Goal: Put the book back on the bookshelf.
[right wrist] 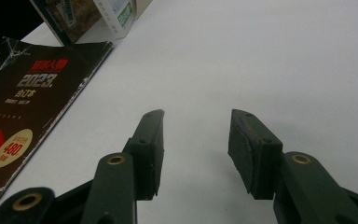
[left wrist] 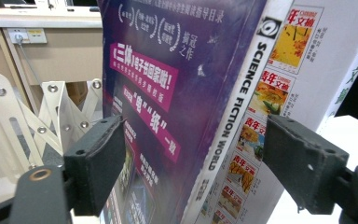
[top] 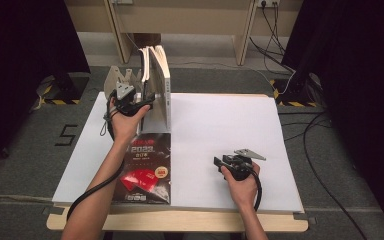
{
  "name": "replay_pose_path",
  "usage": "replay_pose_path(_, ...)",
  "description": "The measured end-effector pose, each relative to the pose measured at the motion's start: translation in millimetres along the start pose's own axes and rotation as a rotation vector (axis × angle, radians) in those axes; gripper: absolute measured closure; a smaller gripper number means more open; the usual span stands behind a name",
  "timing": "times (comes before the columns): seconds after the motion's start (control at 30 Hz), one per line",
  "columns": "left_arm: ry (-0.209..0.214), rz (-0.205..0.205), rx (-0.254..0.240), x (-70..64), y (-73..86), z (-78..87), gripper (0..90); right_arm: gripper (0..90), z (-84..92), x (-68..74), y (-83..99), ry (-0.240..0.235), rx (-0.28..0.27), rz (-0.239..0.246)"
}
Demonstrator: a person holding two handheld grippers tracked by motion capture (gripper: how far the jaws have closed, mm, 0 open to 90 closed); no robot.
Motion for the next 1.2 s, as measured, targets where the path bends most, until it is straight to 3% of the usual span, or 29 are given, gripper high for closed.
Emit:
replay_pose_path(0.27, -0.043, -0.010, 0.067, 2.6, 2.6, -11.7, 41.5, 56.1, -2.1, 0.6, 1.3, -0.004, 0.008, 0.008)
replay_pose_path(0.53, -0.051, -0.025, 0.104, 4.6, 10.7, -15.7, 58.0, 56.1, -1.7, 1.2, 3.0, -0.013, 0.023, -0.008)
replay_pose_path(0.63, -0.080, -0.038, 0.100, 11.8, 9.5, -10.2, 65.9, 56.1, -1.8, 0.2, 2.7, -0.012, 0.020, -0.001)
replay_pose_path(0.77, -0.116, 0.000, 0.083, 29.8, 11.1, -1.7, 73.0, 56.1, -1.6, 1.7, 3.6, -0.019, 0.028, -0.013)
replay_pose_path(0.97, -0.177, 0.072, 0.053, 48.4, 15.4, 5.8, 74.3, 55.9, -1.6, 0.8, 3.5, -0.020, 0.031, -0.018)
replay_pose_path(1.2, -0.169, 0.059, 0.058, 50.3, 13.1, 0.8, 69.8, 55.9, -1.4, -1.8, 3.3, -0.022, 0.036, -0.034)
Point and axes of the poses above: each handheld gripper's, and its own axes: z roughly backward along the jaws, y roughly out of its underside, x roughly to its left, the point moved 6 cm from there along -z, roughly forward along the jaws, and after that the axes turned 6 degrees about -z, right-handed, at the moved point
